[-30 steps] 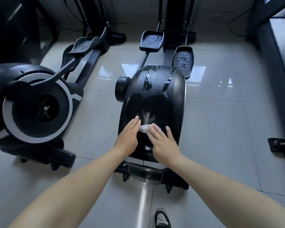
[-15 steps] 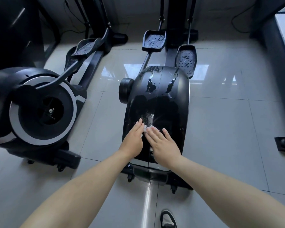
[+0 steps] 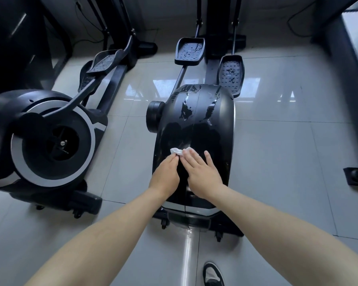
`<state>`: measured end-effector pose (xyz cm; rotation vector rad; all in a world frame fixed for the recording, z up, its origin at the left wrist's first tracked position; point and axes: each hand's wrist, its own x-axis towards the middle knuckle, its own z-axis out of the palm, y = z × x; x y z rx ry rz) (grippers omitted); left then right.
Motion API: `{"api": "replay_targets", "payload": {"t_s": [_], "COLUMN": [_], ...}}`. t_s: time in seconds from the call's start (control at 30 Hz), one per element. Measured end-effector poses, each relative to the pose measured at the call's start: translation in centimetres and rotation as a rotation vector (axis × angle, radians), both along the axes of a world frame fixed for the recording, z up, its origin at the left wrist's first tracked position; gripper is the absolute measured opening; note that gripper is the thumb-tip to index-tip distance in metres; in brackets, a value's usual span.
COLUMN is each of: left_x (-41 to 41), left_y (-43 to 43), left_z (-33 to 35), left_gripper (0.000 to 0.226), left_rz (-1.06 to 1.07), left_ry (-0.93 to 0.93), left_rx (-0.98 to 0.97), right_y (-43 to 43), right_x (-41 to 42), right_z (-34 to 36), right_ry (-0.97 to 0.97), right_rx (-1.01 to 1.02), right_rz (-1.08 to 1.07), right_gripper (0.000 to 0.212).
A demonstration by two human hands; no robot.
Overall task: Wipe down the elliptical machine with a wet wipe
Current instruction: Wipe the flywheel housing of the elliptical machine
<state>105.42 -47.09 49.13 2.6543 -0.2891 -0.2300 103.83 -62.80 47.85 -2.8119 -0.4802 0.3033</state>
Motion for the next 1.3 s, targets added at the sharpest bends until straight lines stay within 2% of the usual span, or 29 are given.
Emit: {"api": "replay_targets", "payload": {"t_s": [0.1,0.23,0.4,0.6,0.73,0.87,1.07,1.2,1.3], "left_x": [0.8,1.1,1.1,1.5,1.4,1.4,1.4,1.3,1.1], "left_y": [-1.6,-4.6,-6.3,-6.0,-6.1,-6.5,-6.6,-7.1,-7.5], "left_z": [0.7,0.6,0.0,0.3,0.5,0.4,0.2,0.0,0.0], "left_gripper": [0.052,0.067,0.072,0.077,0.077,0.072,0.072,0.076,0.077], "left_rz": [-0.008,-0.273,-0.262,-0.259,-0.244,-0.226,-0.186,-0.151,-0.128], "left_ry": [-0.022,-0.066,-0.054,-0.030,-0.009,0.008,0.019,0.017,0.033], "left_rx": [0.096,0.163,0.244,0.183,0.145,0.097,0.058,0.074,0.075], "right_y": [-2.7,-4.9,-4.6,-8.2,-8.5,-5.3,-6.4,-8.5,-8.5], "right_x": [0.9,0.1,-3.7,2.4,4.0,-0.5,1.8,6.6,6.5], "right_z": [-0.1,-1.2,-2.7,-2.0,-1.1,-1.0,-1.5,-0.3,-0.7], "right_ry": [0.041,0.069,0.157,0.223,0.250,0.123,0.091,0.148,0.147], "right_rx": [0.066,0.193,0.345,0.456,0.482,0.455,0.251,0.335,0.375], "right_rz": [-0.187,-0.396,-0.448,-0.557,-0.552,-0.411,-0.296,-0.376,-0.429], "right_gripper": [0.076,0.073,0.072,0.065,0.065,0.073,0.069,0.066,0.067]}}
